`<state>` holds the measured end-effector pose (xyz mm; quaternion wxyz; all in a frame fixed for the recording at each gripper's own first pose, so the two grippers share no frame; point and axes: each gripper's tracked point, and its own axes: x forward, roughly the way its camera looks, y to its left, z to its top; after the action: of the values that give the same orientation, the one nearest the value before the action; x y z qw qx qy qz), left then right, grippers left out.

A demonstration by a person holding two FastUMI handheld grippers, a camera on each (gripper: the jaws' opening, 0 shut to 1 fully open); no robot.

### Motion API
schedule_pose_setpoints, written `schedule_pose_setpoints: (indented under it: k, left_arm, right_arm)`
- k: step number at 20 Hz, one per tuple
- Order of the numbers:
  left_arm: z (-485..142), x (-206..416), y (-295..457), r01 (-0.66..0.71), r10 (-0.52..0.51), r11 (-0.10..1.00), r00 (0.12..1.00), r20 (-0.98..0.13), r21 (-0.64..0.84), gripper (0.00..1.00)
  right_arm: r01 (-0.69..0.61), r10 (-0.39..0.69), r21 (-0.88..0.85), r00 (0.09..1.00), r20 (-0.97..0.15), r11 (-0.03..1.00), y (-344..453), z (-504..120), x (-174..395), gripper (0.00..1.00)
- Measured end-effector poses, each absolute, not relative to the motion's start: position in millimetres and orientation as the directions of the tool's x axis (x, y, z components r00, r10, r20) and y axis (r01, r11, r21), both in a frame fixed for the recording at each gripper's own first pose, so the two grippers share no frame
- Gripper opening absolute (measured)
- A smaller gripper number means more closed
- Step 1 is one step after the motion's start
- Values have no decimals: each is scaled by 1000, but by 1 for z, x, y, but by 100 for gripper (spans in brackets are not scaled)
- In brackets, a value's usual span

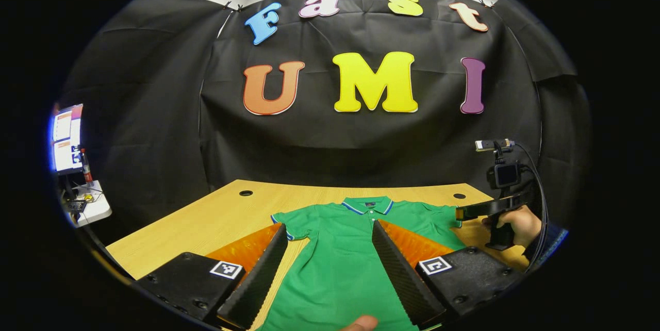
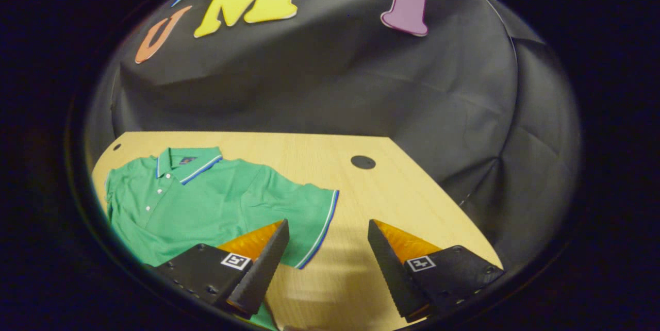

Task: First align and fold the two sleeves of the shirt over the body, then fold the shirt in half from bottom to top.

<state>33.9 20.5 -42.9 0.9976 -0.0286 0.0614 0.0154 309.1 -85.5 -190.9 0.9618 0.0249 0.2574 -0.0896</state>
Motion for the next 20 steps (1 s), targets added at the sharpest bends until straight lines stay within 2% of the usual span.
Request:
schedule_pose_setpoints:
  k: [1, 3, 5, 6, 7, 9, 10, 11, 12, 13, 14, 16, 20]
  left_arm:
    - [-46, 35, 20, -34, 27, 998, 991, -130, -53, 100]
    - [-50, 38, 19, -33, 26, 999, 989, -144, -43, 100]
    - [-54, 40, 16, -24, 18, 999, 988, -150, -37, 100]
    - [-55, 41, 14, -19, 14, 999, 988, -155, -35, 100]
    - [-56, 41, 12, -16, 10, 999, 987, -158, -35, 100]
    - [-59, 40, 7, -2, -4, 999, 986, -166, -36, 100]
    - [-59, 40, 7, 1, -7, 999, 986, -167, -35, 100]
    - [-58, 39, 8, 0, -5, 999, 986, -164, -33, 100]
    - [-57, 39, 10, -4, -2, 999, 987, -161, -34, 100]
    - [-57, 40, 11, -7, 1, 999, 987, -161, -35, 100]
    - [-57, 40, 12, -10, 4, 999, 987, -163, -37, 100]
    - [-58, 41, 17, -18, 11, 999, 986, -166, -43, 100]
    - [-56, 40, 26, -37, 30, 998, 986, -162, -43, 100]
  right_arm:
    - [190, -154, 15, 839, -521, 982, -88, -200, 313, 94]
    - [204, -168, 5, 819, -549, 979, -94, -216, 321, 88]
    - [189, -108, 89, 822, -559, 978, -86, -214, 325, 86]
    - [191, -88, 119, 812, -577, 974, -87, -216, 326, 78]
    - [196, -85, 131, 811, -578, 972, -90, -215, 328, 78]
    - [164, -68, 113, 810, -583, 980, -86, -216, 334, 68]
    - [148, -51, 120, 810, -584, 982, -79, -217, 338, 58]
    - [139, -37, 126, 802, -597, 982, -72, -218, 336, 52]
    - [130, -24, 135, 803, -595, 982, -69, -217, 340, 24]
    - [128, -25, 128, 797, -604, 984, -67, -217, 338, 19]
    - [125, -33, 113, 800, -599, 986, -67, -216, 341, 6]
    - [121, -50, 77, 795, -604, 990, -68, -213, 340, 0]
    - [83, -93, -44, 828, -552, 996, -65, -190, 342, 0]
